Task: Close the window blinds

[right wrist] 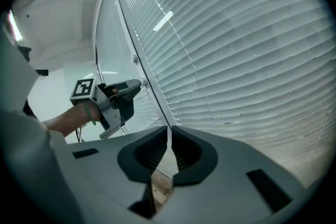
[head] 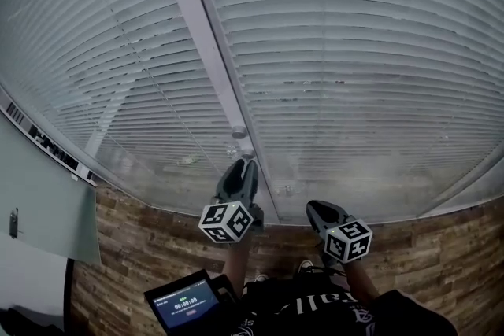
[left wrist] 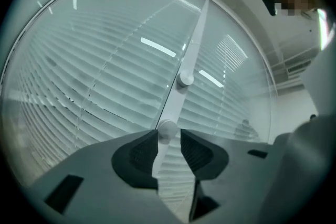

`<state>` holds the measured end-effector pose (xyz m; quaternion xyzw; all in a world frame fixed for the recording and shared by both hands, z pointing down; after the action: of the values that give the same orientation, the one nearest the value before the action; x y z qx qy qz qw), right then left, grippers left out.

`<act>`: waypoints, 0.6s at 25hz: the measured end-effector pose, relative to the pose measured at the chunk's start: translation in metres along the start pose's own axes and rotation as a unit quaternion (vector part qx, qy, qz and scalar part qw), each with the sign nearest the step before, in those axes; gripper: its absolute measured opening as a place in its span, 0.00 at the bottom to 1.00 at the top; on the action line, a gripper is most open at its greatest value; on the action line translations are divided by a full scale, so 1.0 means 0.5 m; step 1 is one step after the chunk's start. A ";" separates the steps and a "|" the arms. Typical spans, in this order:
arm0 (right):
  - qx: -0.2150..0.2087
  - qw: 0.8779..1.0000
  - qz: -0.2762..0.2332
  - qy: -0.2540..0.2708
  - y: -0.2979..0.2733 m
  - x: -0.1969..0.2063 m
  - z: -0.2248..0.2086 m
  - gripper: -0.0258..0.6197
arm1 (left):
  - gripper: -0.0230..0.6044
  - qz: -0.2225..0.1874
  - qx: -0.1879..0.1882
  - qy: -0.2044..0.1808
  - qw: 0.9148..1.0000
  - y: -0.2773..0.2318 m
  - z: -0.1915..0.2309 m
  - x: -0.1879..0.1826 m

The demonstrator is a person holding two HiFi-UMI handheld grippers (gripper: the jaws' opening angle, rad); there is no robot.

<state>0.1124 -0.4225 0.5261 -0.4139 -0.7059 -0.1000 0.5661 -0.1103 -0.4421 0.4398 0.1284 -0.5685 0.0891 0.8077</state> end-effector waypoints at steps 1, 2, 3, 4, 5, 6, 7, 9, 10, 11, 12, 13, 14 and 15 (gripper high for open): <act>0.001 1.000 0.000 -0.001 -0.004 0.000 0.012 0.10 | 0.24 0.013 0.005 -0.016 1.000 0.010 0.001 0.004; 0.002 1.000 0.000 -0.003 -0.009 0.001 0.027 0.10 | 0.24 0.027 0.014 -0.030 0.999 0.021 0.002 0.008; 0.005 1.000 0.000 -0.005 -0.014 0.003 0.041 0.10 | 0.21 0.040 0.025 -0.043 0.998 0.034 0.004 0.012; 0.008 1.000 -0.001 -0.007 -0.019 0.006 0.056 0.10 | 0.12 0.051 0.036 -0.052 0.997 0.047 0.006 0.016; 0.012 1.000 -0.003 -0.010 -0.024 0.010 0.070 0.10 | 0.05 0.061 0.048 -0.058 0.995 0.061 0.009 0.020; 0.015 1.000 -0.005 -0.013 -0.029 0.014 0.086 0.10 | 0.05 0.071 0.058 -0.061 0.994 0.076 0.013 0.025; 0.019 1.000 -0.007 -0.016 -0.032 0.020 0.102 0.10 | 0.04 0.082 0.066 -0.063 0.993 0.092 0.019 0.030; 0.029 0.999 -0.011 -0.021 -0.034 0.033 0.135 0.10 | 0.04 0.101 0.080 -0.060 0.990 0.123 0.031 0.039; 0.035 0.999 -0.012 -0.024 -0.034 0.042 0.152 0.10 | 0.04 0.109 0.087 -0.058 0.989 0.140 0.038 0.041; 0.042 0.999 -0.015 -0.028 -0.032 0.051 0.170 0.10 | 0.04 0.116 0.096 -0.054 0.987 0.157 0.044 0.043; 0.050 0.998 -0.018 -0.032 -0.028 0.062 0.189 0.10 | 0.04 0.123 0.107 -0.050 0.985 0.174 0.048 0.046; 0.059 0.997 -0.023 -0.038 -0.021 0.075 0.208 0.10 | 0.04 0.131 0.120 -0.045 0.983 0.192 0.051 0.050; 0.070 0.996 -0.029 -0.044 -0.013 0.088 0.227 0.10 | 0.04 0.139 0.135 -0.041 0.980 0.209 0.051 0.054; 0.082 0.995 -0.035 -0.050 -0.003 0.102 0.245 0.10 | 0.04 0.148 0.152 -0.037 0.977 0.224 0.050 0.060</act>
<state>0.0225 -0.3248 0.5301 -0.3451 -0.7533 -0.0408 0.5583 -0.1550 -0.3435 0.4880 0.1669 -0.5903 0.2883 0.7353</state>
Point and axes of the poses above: the fingertips, and each gripper's own axes: y backward along the fingers, z to its left, x out of its underside, the point moved 6 cm from there along y, backward along the fingers, and after that the axes turned 9 degrees about x, right-handed, at the moved point
